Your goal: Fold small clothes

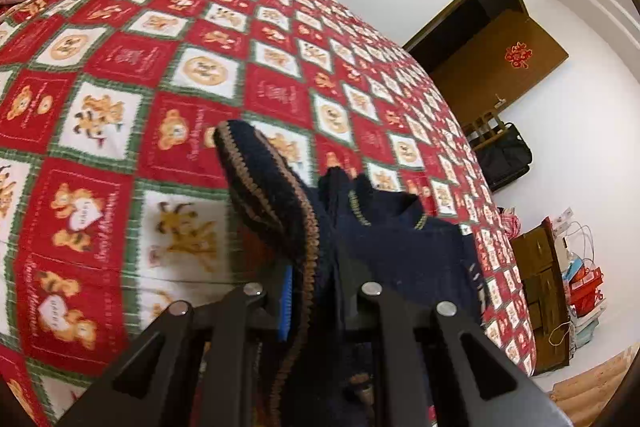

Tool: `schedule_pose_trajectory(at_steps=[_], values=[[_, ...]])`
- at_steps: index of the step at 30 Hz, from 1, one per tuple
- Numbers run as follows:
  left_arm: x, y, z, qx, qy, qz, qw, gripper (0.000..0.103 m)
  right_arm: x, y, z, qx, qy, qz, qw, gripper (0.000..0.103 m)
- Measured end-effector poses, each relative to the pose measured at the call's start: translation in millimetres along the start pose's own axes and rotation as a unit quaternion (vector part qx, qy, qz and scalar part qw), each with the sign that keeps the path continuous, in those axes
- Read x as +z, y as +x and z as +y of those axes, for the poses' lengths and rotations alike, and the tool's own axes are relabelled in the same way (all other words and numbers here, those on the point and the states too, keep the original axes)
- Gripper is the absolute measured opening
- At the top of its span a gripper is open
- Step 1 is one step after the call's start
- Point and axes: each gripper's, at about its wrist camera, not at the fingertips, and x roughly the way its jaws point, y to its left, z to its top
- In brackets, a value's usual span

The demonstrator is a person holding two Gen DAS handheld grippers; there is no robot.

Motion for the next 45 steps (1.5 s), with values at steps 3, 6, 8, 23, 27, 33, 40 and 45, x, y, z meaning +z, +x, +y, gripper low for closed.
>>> schedule_pose_trajectory(at_steps=[3, 6, 8, 23, 27, 33, 40, 45], values=[[1, 4, -16, -0.008, 0.005, -0.005, 0.9999, 0.016, 5, -14, -20, -0.003, 0.026, -0.006, 1.0, 0.01], [1, 10, -35, -0.015, 0.011, -0.007, 0.9998, 0.016, 4, -27, -32, -0.011, 0.038, -0.015, 0.999, 0.01], [2, 13, -49, -0.023, 0.018, -0.011, 0.9995, 0.016, 3, -36, -40, -0.015, 0.046, -0.021, 0.999, 0.01], [2, 60, -162, -0.062, 0.092, 0.009, 0.9938, 0.016, -10, -102, -121, -0.07, 0.125, -0.071, 0.987, 0.01], [-5, 82, -188, -0.067, 0.108, 0.024, 0.9916, 0.015, -22, -117, -152, -0.088, 0.156, -0.072, 0.981, 0.01], [-14, 113, -219, -0.069, 0.127, 0.049, 0.9882, 0.015, -41, -130, -192, -0.102, 0.21, -0.069, 0.97, 0.01], [-32, 153, -247, -0.066, 0.149, 0.083, 0.9832, 0.015, -71, -135, -225, -0.117, 0.276, -0.055, 0.953, 0.01], [-49, 182, -263, -0.05, 0.17, 0.104, 0.9787, 0.015, -107, -128, -257, -0.095, 0.362, -0.03, 0.927, 0.01]])
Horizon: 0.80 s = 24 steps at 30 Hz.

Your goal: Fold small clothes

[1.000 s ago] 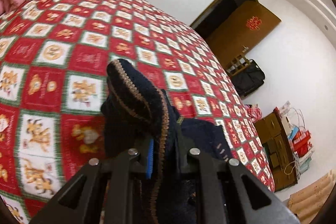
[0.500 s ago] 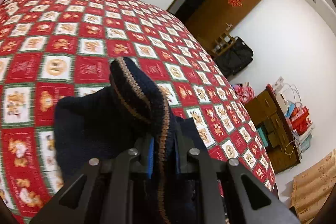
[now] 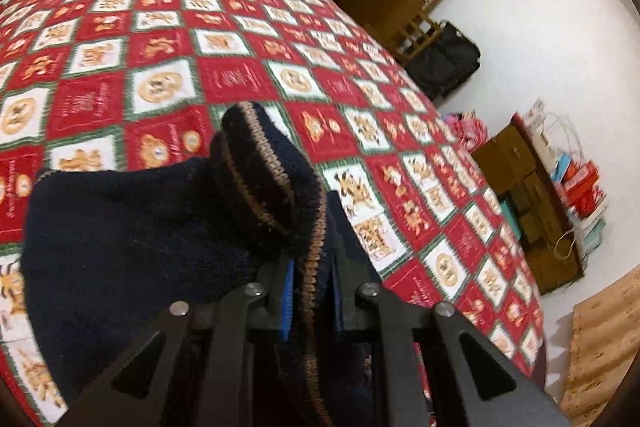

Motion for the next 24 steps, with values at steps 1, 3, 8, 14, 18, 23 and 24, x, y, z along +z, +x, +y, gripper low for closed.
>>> schedule_pose_trajectory(at_steps=[1, 3, 8, 14, 18, 23, 24], values=[[-1, 6, -4, 0.006, 0.007, 0.004, 1.0, 0.016, -3, 3, -9, 0.004, 0.017, 0.006, 1.0, 0.01], [-2, 11, -10, 0.009, 0.015, 0.003, 0.9999, 0.018, -5, 2, -18, 0.013, 0.038, 0.007, 0.999, 0.01], [-3, -6, -48, -0.042, 0.057, -0.019, 0.9973, 0.018, -4, -2, -23, 0.022, 0.053, 0.0, 0.998, 0.01], [-26, -56, -52, 0.022, 0.114, -0.08, 0.99, 0.054, -3, -31, -18, -0.021, 0.033, -0.047, 0.998, 0.031], [-53, -85, -3, 0.112, 0.103, -0.114, 0.9818, 0.061, 5, -58, -19, -0.05, 0.031, -0.102, 0.993, 0.046], [-96, -110, 60, 0.156, 0.05, -0.131, 0.9778, 0.072, 57, -40, 5, -0.014, -0.022, -0.085, 0.996, 0.051], [-103, -111, 68, 0.156, 0.041, -0.13, 0.9783, 0.072, 69, -28, 10, -0.003, -0.026, -0.072, 0.997, 0.052]])
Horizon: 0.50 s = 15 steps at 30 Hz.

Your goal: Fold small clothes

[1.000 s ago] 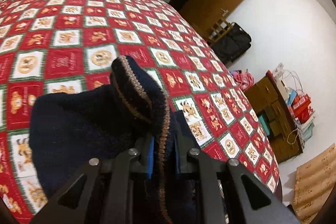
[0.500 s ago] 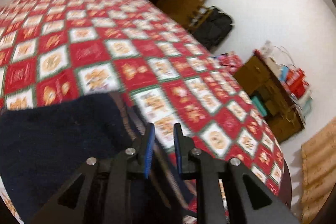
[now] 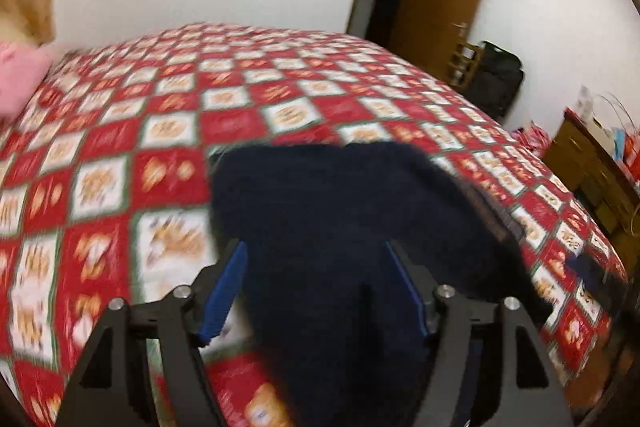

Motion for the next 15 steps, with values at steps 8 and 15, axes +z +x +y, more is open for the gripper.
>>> schedule_pose_trajectory(at_steps=[8, 15], values=[[-45, 9, 2, -0.018, -0.013, 0.019, 0.9996, 0.075, 32, 116, 4, -0.017, -0.004, 0.152, 0.988, 0.016], [-54, 2, -18, -0.029, 0.033, -0.001, 0.999, 0.08, 27, 96, -23, -0.064, -0.008, 0.135, 0.989, 0.015]])
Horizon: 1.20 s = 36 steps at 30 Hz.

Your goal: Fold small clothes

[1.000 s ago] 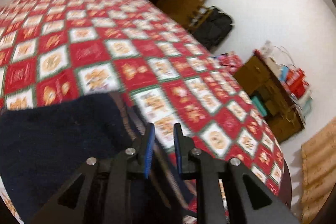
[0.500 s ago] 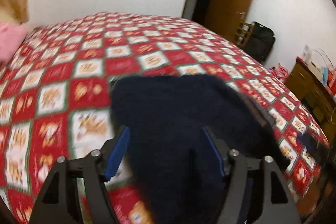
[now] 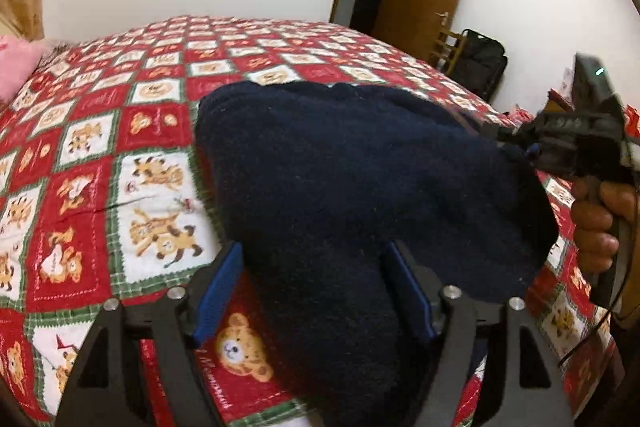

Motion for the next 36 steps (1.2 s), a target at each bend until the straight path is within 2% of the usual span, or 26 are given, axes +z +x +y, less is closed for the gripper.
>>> schedule_pose_trajectory(at_steps=[3, 5, 6, 7, 9, 12, 15, 16, 17, 18, 22, 25, 28, 30, 33, 36], values=[[-3, 6, -2, -0.007, 0.005, 0.008, 0.9999, 0.081, -8, 15, -14, 0.011, 0.002, 0.024, 1.0, 0.015], [-4, 7, -2, -0.008, 0.01, 0.013, 0.9998, 0.082, -4, 10, -12, 0.018, -0.009, 0.017, 1.0, 0.017], [-5, 7, -1, -0.013, 0.01, 0.016, 0.9997, 0.084, 1, 7, -10, 0.012, -0.015, 0.014, 1.0, 0.027], [-6, 8, -1, -0.016, 0.008, 0.02, 0.9996, 0.086, 8, 4, -6, -0.008, -0.025, 0.004, 1.0, 0.047], [-8, 11, 1, -0.016, 0.004, 0.024, 0.9996, 0.086, 22, -1, 3, -0.02, -0.041, -0.024, 0.999, 0.063], [-9, 9, -2, -0.015, 0.007, 0.023, 0.9996, 0.086, 50, 18, 27, -0.003, -0.079, -0.006, 0.997, 0.063], [-12, 6, -6, -0.011, 0.008, 0.028, 0.9995, 0.086, 68, 57, 43, -0.015, -0.092, 0.045, 0.995, 0.062], [-13, 5, -7, -0.012, 0.006, 0.031, 0.9994, 0.086, 71, 74, 45, -0.02, -0.091, 0.075, 0.993, 0.044], [-15, 4, -8, -0.013, 0.005, 0.033, 0.9993, 0.086, 69, 84, 44, -0.028, -0.092, 0.088, 0.991, 0.022], [-18, 3, -11, -0.012, 0.005, 0.037, 0.9992, 0.086, 68, 88, 45, -0.033, -0.094, 0.091, 0.991, 0.008], [-25, -1, -14, -0.008, 0.004, 0.04, 0.9992, 0.086, 62, 72, 43, -0.061, -0.111, 0.046, 0.991, 0.008], [-25, 4, -13, -0.006, 0.004, 0.049, 0.9987, 0.089, 60, 87, 21, -0.068, -0.088, 0.081, 0.991, 0.008], [-25, 8, -13, -0.006, -0.002, 0.062, 0.998, 0.089, 56, 82, 23, -0.066, -0.108, 0.076, 0.989, 0.011], [-27, 7, -12, -0.003, -0.001, 0.06, 0.9982, 0.09, 55, 63, 28, -0.077, -0.116, 0.055, 0.989, 0.021], [-27, 7, -12, -0.002, -0.004, 0.059, 0.9982, 0.09, 40, 24, 49, -0.063, -0.156, 0.012, 0.986, 0.021], [-28, 9, -12, -0.002, -0.009, 0.063, 0.998, 0.092, 9, -8, 75, -0.036, -0.21, -0.001, 0.977, 0.022]])
